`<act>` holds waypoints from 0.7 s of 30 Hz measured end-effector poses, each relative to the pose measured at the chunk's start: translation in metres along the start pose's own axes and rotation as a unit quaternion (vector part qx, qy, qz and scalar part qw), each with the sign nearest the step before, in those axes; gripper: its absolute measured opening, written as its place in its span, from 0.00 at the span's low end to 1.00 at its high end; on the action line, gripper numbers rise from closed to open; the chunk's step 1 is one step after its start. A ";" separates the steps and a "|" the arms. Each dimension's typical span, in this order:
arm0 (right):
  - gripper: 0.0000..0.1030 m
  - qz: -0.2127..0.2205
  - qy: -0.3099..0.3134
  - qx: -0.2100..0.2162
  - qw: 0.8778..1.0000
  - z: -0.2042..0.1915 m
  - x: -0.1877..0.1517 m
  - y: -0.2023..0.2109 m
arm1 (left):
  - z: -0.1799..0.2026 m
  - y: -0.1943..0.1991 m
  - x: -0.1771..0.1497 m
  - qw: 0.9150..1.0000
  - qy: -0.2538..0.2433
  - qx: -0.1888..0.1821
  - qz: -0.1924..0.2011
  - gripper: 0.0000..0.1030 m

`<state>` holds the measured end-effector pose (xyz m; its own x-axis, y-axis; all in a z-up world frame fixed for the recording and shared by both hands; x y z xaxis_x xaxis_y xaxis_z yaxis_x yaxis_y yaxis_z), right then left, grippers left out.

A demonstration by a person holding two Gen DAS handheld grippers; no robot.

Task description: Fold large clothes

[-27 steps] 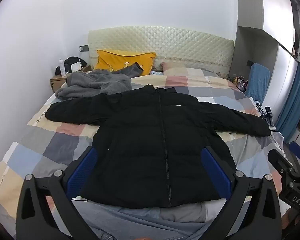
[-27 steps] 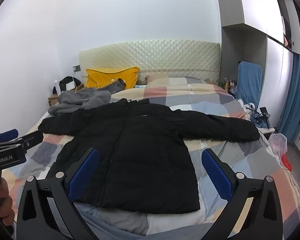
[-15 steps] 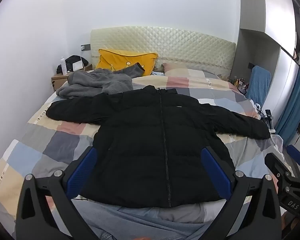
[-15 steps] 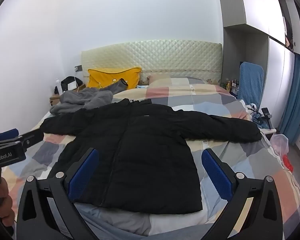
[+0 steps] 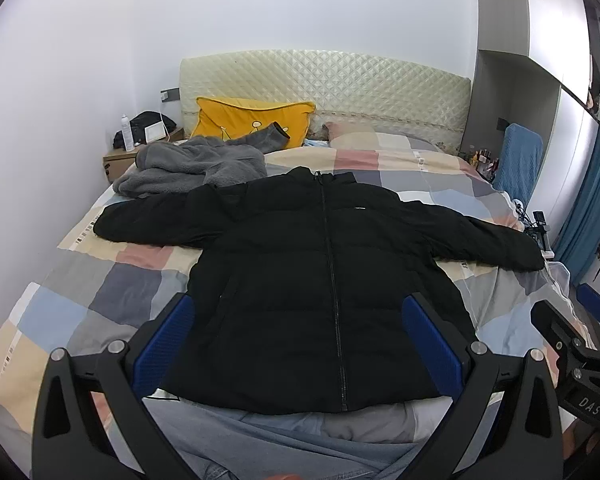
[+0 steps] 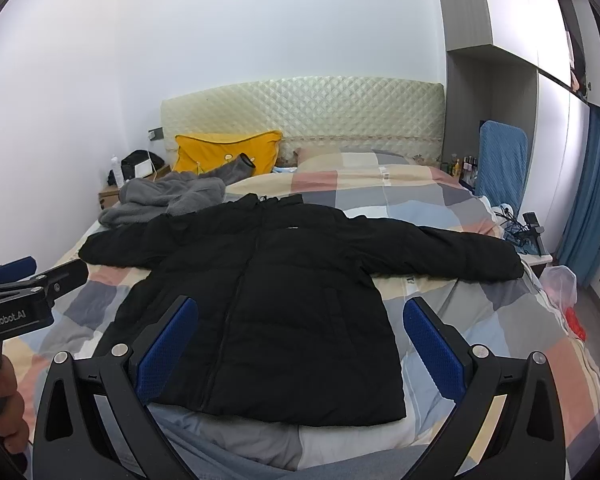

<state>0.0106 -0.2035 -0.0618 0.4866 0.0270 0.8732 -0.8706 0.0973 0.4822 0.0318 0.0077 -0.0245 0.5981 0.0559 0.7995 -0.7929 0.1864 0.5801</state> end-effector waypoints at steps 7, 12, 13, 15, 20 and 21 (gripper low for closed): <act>1.00 0.000 0.000 0.000 1.000 0.000 0.000 -0.001 | 0.002 -0.001 -0.002 1.000 0.000 0.001 -0.002 1.00; 1.00 0.000 0.000 -0.001 1.000 0.000 0.000 -0.002 | 0.007 -0.004 -0.003 1.000 -0.009 0.005 -0.005 1.00; 1.00 0.000 0.000 -0.001 1.000 0.000 0.000 -0.002 | 0.007 -0.005 -0.004 1.000 -0.010 0.007 -0.007 1.00; 1.00 -0.003 0.002 -0.001 1.000 -0.001 -0.001 -0.003 | 0.008 -0.006 -0.005 1.000 -0.009 0.004 -0.010 1.00; 1.00 -0.005 0.001 -0.004 1.000 0.001 -0.003 -0.004 | 0.008 -0.007 -0.006 1.000 -0.005 0.005 -0.012 1.00; 1.00 -0.005 0.002 -0.004 1.000 0.001 -0.003 -0.004 | 0.008 -0.007 -0.006 1.000 -0.005 0.003 -0.012 1.00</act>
Point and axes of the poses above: each gripper's, at about its wrist camera, not at the fingertips, and y roughly against the way its jaws point, z to its right, x to its top, the point moved 4 cm from there along -y, roughly the way its jaws point, and after that the axes turned 12 degrees about -x, right-handed, at the moved point
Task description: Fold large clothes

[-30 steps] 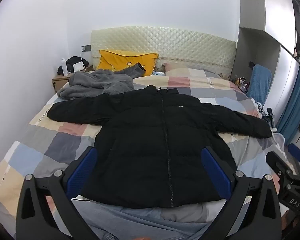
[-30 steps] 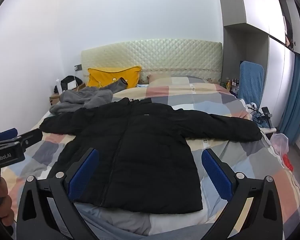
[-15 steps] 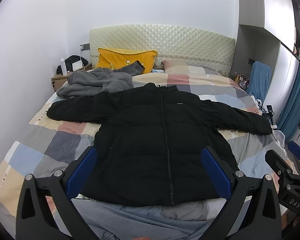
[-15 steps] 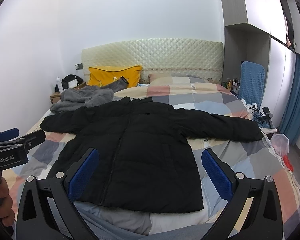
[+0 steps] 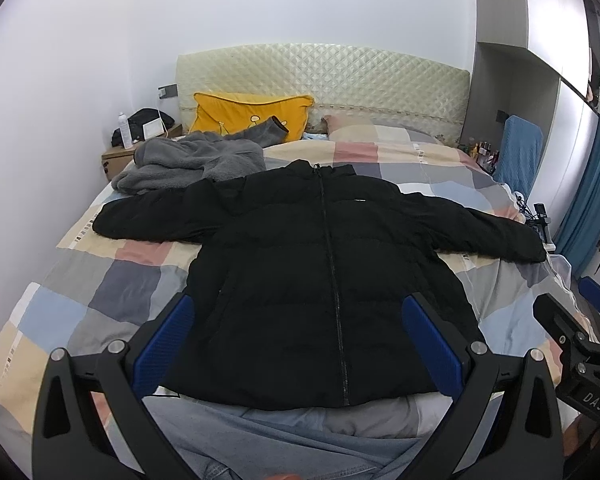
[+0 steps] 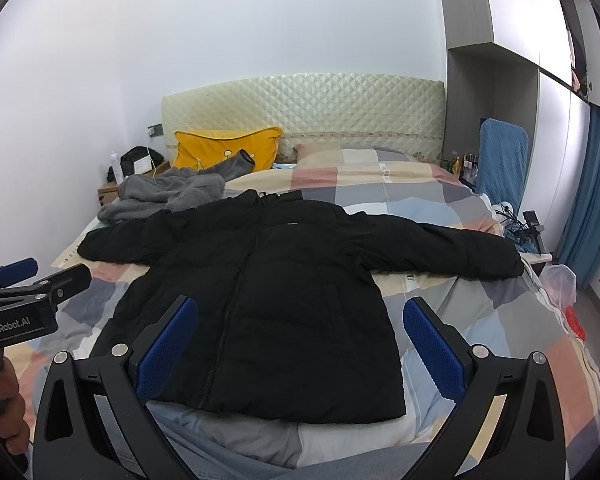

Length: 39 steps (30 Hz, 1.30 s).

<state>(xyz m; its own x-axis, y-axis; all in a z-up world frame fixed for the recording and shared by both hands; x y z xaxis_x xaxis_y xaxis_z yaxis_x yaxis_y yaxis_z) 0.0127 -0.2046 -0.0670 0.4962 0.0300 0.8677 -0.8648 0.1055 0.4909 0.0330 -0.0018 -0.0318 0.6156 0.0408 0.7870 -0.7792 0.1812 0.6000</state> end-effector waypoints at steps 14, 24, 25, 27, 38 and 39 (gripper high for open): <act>1.00 0.003 -0.001 0.003 1.000 -0.001 0.000 0.001 | 0.001 -0.001 0.000 1.000 -0.009 -0.004 -0.002 1.00; 1.00 -0.002 -0.008 0.007 1.000 -0.002 -0.003 -0.005 | 0.001 0.000 0.000 1.000 -0.004 -0.009 -0.002 1.00; 1.00 -0.002 -0.010 0.009 1.000 -0.001 -0.003 -0.005 | 0.001 0.000 0.000 1.000 -0.003 -0.010 -0.002 1.00; 1.00 0.001 -0.010 0.011 1.000 -0.002 -0.003 -0.004 | 0.001 0.000 0.000 1.000 -0.004 -0.010 -0.002 1.00; 1.00 0.004 -0.015 0.006 1.000 -0.003 -0.003 -0.002 | 0.000 0.000 0.003 1.000 -0.005 -0.003 -0.004 1.00; 1.00 0.004 -0.019 0.007 1.000 -0.002 -0.002 -0.002 | 0.001 0.000 0.003 1.000 -0.006 -0.003 -0.006 1.00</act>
Point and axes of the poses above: each gripper's, at about its wrist camera, not at the fingertips, and y roughly against the way its jaws point, z to its right, x to its top, the point moved 4 cm from there along -y, roughly the way its jaws point, and after that the axes turned 12 degrees about -x, right-handed, at the moved point
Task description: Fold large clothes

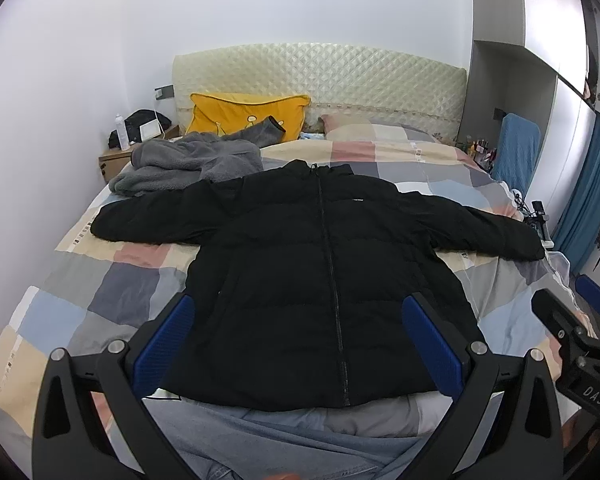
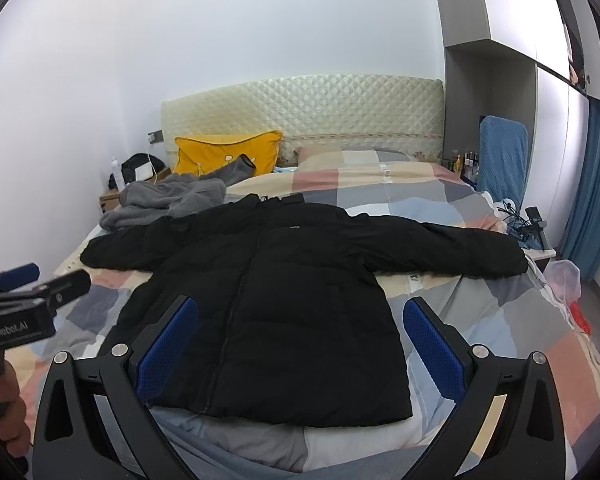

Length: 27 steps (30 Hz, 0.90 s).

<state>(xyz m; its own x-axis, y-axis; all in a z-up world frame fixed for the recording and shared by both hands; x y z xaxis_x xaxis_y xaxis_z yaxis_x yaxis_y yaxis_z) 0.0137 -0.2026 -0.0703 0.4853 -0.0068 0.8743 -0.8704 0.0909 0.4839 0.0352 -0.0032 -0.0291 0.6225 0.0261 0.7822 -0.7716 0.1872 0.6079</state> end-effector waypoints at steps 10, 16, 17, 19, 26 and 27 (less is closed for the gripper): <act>1.00 0.013 -0.004 -0.009 1.000 -0.001 0.010 0.002 | 0.007 0.000 0.012 0.999 -0.033 -0.005 0.011 1.00; 1.00 0.030 -0.025 0.009 0.999 0.002 0.021 -0.001 | 0.004 -0.011 0.017 0.999 -0.034 -0.014 0.011 1.00; 1.00 0.032 -0.028 0.009 0.999 0.003 0.023 -0.003 | 0.004 -0.013 0.020 0.999 -0.033 -0.015 0.014 1.00; 1.00 0.036 -0.028 0.008 0.999 0.005 0.028 -0.007 | 0.004 -0.018 0.027 0.999 -0.036 -0.022 0.016 1.00; 1.00 0.065 -0.018 0.000 0.998 0.018 0.055 -0.021 | 0.008 -0.037 0.058 0.998 -0.051 -0.033 0.019 1.00; 1.00 0.065 -0.017 -0.003 0.998 0.021 0.058 -0.024 | 0.008 -0.038 0.062 0.998 -0.051 -0.032 0.022 1.00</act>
Point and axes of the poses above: each gripper's, at about its wrist camera, not at the fingertips, and y roughly against the way its jaws point, z to its right, x to its top, the point moved 4 cm from there along -y, roughly the way its jaws point, and after that the axes turned 12 degrees about -x, right-handed, at the moved point
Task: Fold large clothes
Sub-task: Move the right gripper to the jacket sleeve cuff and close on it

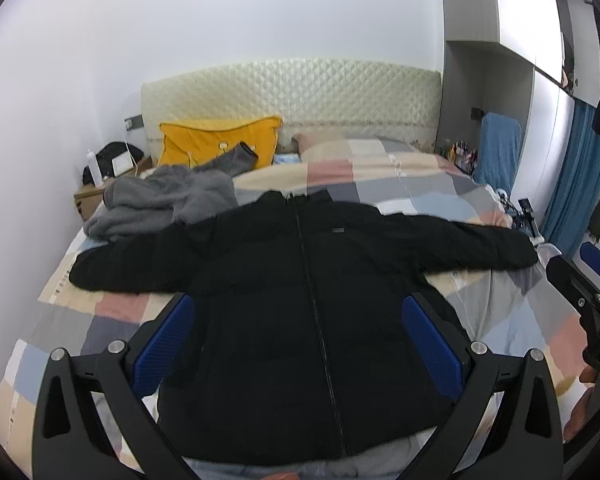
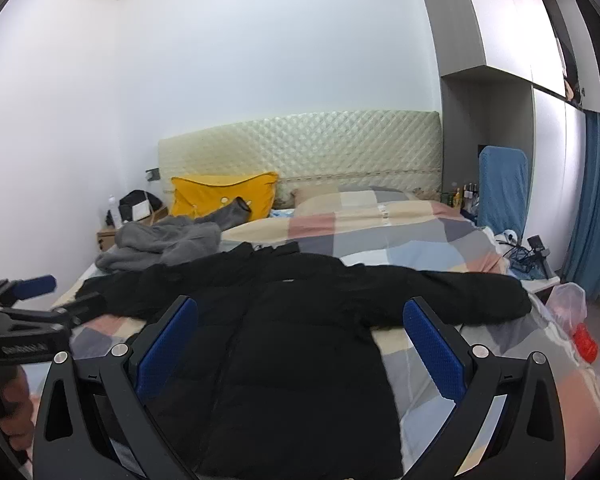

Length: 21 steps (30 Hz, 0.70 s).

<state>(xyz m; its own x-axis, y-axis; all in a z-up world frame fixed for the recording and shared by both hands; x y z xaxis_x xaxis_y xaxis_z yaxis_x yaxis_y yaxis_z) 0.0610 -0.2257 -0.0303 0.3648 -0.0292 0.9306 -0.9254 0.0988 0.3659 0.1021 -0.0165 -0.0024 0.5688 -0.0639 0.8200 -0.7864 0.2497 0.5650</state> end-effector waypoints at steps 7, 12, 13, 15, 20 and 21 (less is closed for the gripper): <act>1.00 -0.007 0.009 -0.021 1.000 0.014 0.013 -0.032 | 0.001 -0.018 0.024 1.000 -0.016 -0.003 0.009 1.00; 1.00 -0.010 0.008 -0.038 0.999 0.030 0.019 -0.053 | 0.003 -0.033 0.032 1.000 -0.019 -0.014 0.011 1.00; 1.00 -0.011 0.007 -0.041 0.999 0.033 0.021 -0.057 | 0.003 -0.037 0.033 1.000 -0.019 -0.015 0.011 1.00; 1.00 -0.011 0.005 -0.048 0.999 0.039 0.025 -0.065 | 0.002 -0.045 0.034 1.000 -0.016 -0.016 0.007 1.00; 1.00 -0.008 0.002 -0.065 0.998 0.059 0.035 -0.087 | -0.002 -0.068 0.032 1.000 -0.003 -0.019 -0.004 1.00; 1.00 -0.007 0.003 -0.072 0.997 0.063 0.037 -0.090 | -0.003 -0.072 0.032 1.000 -0.002 -0.020 -0.007 1.00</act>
<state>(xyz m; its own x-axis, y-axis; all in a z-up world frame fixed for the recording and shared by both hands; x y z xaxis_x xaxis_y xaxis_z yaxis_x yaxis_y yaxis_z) 0.1511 -0.2982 -0.0281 0.3788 -0.0254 0.9251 -0.8960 0.2400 0.3735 0.1779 -0.0332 -0.0171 0.5779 -0.0712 0.8130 -0.7689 0.2863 0.5717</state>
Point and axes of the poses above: each gripper's, at about its wrist camera, not at the fingertips, and y roughly against the way its jaws point, z to its right, x to its top, the point moved 4 cm from there along -y, roughly the way its jaws point, and after that the axes turned 12 degrees about -x, right-handed, at the moved point
